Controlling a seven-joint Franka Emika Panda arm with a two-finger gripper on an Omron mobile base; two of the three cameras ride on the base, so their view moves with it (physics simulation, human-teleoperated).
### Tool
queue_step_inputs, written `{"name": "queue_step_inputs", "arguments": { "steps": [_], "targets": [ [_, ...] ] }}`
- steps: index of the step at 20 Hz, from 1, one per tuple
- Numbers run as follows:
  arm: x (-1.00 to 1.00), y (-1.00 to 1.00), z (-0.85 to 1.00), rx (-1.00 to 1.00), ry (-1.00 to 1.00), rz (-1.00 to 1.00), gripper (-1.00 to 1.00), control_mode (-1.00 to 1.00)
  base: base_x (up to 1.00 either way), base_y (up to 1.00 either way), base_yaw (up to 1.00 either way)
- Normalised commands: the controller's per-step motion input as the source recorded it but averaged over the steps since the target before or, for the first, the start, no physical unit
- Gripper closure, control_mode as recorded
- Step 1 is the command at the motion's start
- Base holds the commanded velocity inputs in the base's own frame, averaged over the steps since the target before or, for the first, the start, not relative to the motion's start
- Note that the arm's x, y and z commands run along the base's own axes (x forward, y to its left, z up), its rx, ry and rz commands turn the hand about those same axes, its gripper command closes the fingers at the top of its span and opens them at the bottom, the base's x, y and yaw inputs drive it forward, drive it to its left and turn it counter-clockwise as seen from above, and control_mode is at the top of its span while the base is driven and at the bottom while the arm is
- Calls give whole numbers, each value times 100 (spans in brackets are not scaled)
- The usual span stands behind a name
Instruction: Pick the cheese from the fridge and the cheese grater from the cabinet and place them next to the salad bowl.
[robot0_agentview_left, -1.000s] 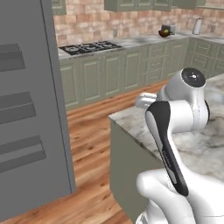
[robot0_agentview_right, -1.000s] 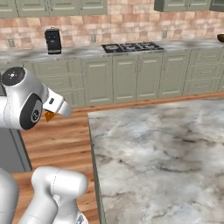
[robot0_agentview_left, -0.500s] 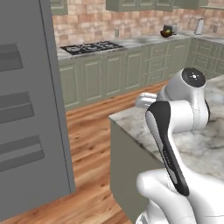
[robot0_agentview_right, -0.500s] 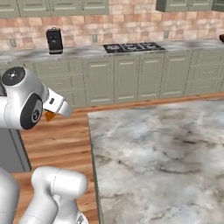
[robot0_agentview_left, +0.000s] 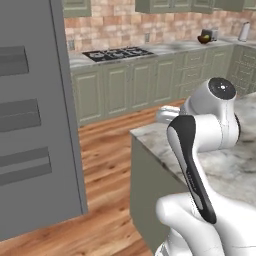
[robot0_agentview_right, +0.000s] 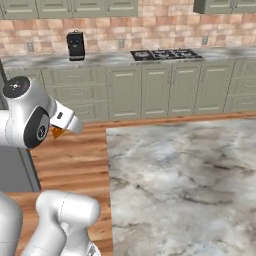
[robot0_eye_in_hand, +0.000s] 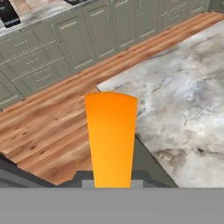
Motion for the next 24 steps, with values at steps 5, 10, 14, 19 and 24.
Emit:
{"name": "queue_step_inputs", "arguments": {
  "steps": [5,10,14,19,24],
  "targets": [
    [0,0,0,0,0,0,100,100,-24,0,13],
    [0,0,0,0,0,0,100,100,-60,4,7],
    [0,0,0,0,0,0,100,100,-65,8,2],
    [0,0,0,0,0,0,100,100,-68,17,-9],
    [0,0,0,0,0,0,100,100,-67,25,-22]
  ]
}}
